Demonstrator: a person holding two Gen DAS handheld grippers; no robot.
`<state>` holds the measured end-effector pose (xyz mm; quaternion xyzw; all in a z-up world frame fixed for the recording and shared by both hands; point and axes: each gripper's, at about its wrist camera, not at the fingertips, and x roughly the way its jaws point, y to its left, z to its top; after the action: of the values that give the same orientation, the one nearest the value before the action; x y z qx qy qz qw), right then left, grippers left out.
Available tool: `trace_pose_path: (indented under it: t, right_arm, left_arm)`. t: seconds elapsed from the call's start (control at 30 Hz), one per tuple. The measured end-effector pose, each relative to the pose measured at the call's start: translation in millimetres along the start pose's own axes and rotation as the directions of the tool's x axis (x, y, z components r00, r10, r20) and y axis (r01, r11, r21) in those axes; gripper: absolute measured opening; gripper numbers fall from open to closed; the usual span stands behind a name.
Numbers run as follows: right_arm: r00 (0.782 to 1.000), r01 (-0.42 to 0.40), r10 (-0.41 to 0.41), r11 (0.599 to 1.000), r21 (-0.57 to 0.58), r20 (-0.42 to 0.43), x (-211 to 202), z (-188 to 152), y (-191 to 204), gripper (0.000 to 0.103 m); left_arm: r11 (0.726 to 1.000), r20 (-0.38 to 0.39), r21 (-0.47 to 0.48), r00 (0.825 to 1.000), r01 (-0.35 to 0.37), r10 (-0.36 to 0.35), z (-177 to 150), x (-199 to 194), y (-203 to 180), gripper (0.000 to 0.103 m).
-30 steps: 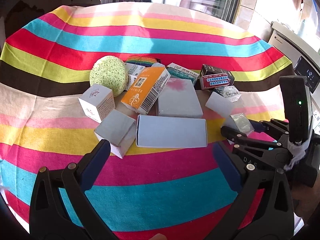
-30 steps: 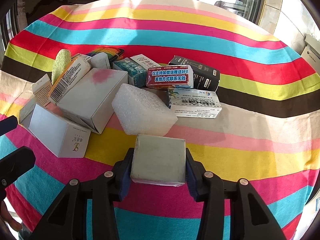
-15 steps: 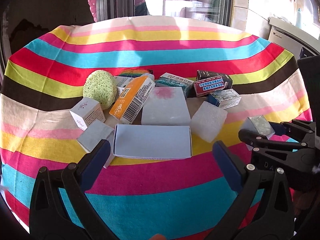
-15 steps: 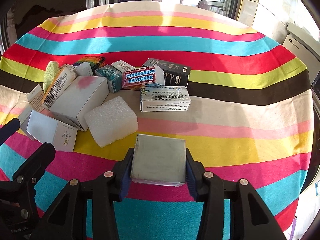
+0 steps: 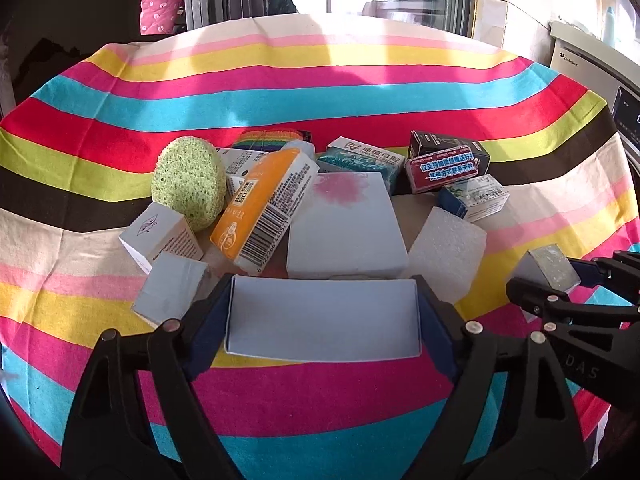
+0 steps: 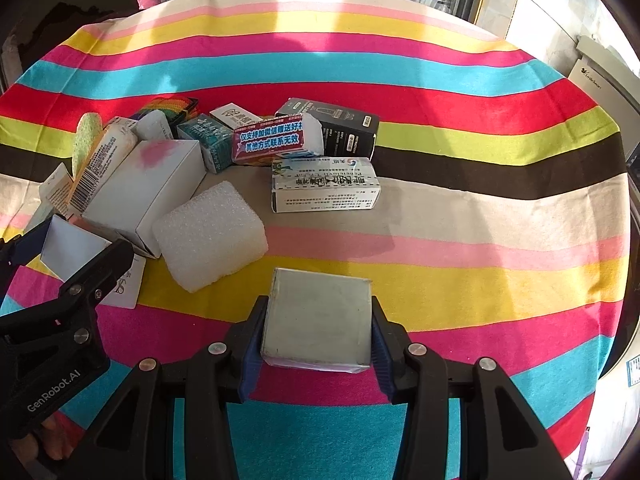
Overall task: Organize objects
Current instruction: 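Carry white packet with right tool while left tool carries light-blue box to bin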
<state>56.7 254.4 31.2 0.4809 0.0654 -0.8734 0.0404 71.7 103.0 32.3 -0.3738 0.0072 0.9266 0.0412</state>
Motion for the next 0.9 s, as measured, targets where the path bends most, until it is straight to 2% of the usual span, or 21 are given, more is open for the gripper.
trace_pose_path:
  t: [0.4,0.57,0.9]
  right_arm:
    - [0.997,0.056,-0.052,0.996,0.072,-0.053,-26,-19,-18,0.047]
    - [0.995,0.094,-0.091,0.992,0.084,-0.04,-45,-29,-26,0.047]
    - [0.993,0.116,-0.115,0.985,0.126,-0.02,-73,-48,-41,0.047]
  left_arm:
    - [0.994,0.051,-0.024,0.993,0.108,-0.107,-11,-41,3,0.086]
    - [0.99,0.08,-0.026,0.988,0.137,-0.135,-6,-58,2,0.086]
    - [0.984,0.116,0.006,0.978,0.176,-0.176,-8,-87,-16,0.086]
